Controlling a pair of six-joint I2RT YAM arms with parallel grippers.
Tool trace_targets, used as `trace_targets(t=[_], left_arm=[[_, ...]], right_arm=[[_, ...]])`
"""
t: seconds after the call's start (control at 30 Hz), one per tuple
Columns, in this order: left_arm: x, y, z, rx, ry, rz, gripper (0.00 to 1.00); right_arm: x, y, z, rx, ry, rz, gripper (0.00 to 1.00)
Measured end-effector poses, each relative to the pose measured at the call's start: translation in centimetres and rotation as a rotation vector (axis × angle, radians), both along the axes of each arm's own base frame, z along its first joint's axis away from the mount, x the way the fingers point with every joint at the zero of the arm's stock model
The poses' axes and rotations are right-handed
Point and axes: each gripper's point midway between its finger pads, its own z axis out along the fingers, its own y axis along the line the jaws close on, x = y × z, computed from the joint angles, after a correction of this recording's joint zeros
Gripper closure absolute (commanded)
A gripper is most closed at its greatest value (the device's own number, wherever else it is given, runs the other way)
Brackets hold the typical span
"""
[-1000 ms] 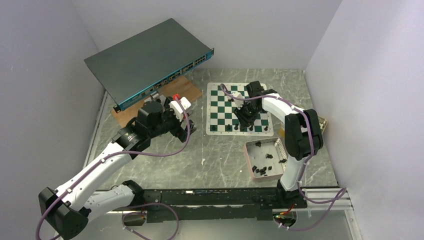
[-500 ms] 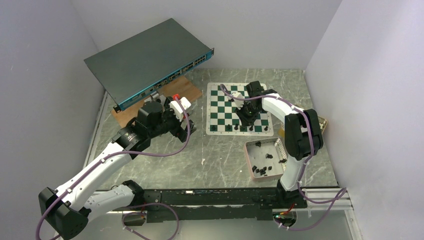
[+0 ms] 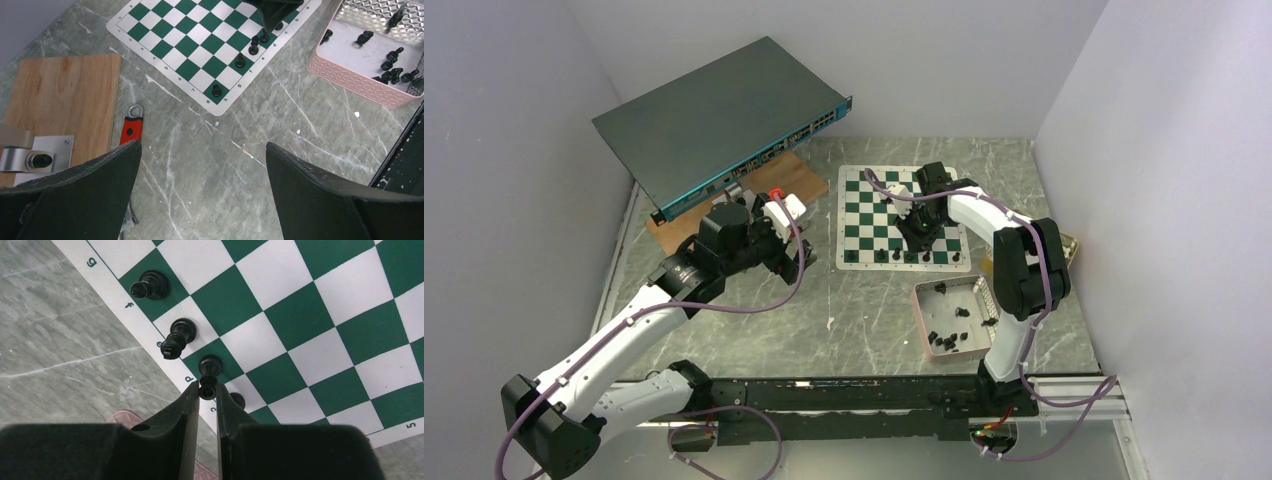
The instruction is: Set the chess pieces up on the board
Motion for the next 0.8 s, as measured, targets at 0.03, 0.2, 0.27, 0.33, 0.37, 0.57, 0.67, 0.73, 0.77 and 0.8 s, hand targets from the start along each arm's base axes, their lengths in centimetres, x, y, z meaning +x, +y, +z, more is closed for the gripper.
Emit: trace_targets(t=[0.03, 0.2, 0.27, 0.33, 0.37, 0.57, 0.67, 0.73, 0.77, 0.8], left_arm=[[0.00, 0.00, 0.01, 0.000, 0.000, 0.000, 0.00], [0.00, 0.00, 0.00, 0.000, 0.000, 0.000, 0.00], [0.00, 0.00, 0.00, 0.000, 0.000, 0.000, 0.00], [0.00, 0.00, 0.00, 0.000, 0.000, 0.000, 0.00], [0.00, 0.00, 0.00, 0.000, 0.000, 0.000, 0.00], [0.00, 0.00, 0.00, 0.000, 0.000, 0.000, 0.00], [0.00, 0.00, 0.00, 0.000, 0.000, 0.000, 0.00], [0.00, 0.00, 0.00, 0.000, 0.000, 0.000, 0.00], [0.00, 0.00, 0.00, 0.000, 0.000, 0.000, 0.00], [0.00, 0.00, 0.00, 0.000, 0.000, 0.000, 0.00]], right_arm=[[0.00, -0.01, 0.00, 0.000, 0.000, 0.000, 0.83], [0.00, -0.01, 0.00, -0.001, 0.000, 0.000, 0.83], [0.00, -0.02, 0.00, -0.001, 0.000, 0.000, 0.83], [-0.01, -0.02, -0.01, -0.001, 0.000, 0.000, 0.83], [-0.02, -0.02, -0.01, -0.001, 0.001, 0.000, 0.83], [-0.05, -0.02, 0.00, -0.001, 0.001, 0.001, 0.84], [-0.04, -0.03, 0.00, -0.001, 0.001, 0.000, 0.84], [-0.04, -0.04, 0.05, -0.001, 0.000, 0.001, 0.84], [-0.04, -0.04, 0.07, -0.001, 0.000, 0.001, 0.84], [-0.02, -0.05, 0.10, -0.002, -0.002, 0.000, 0.84]])
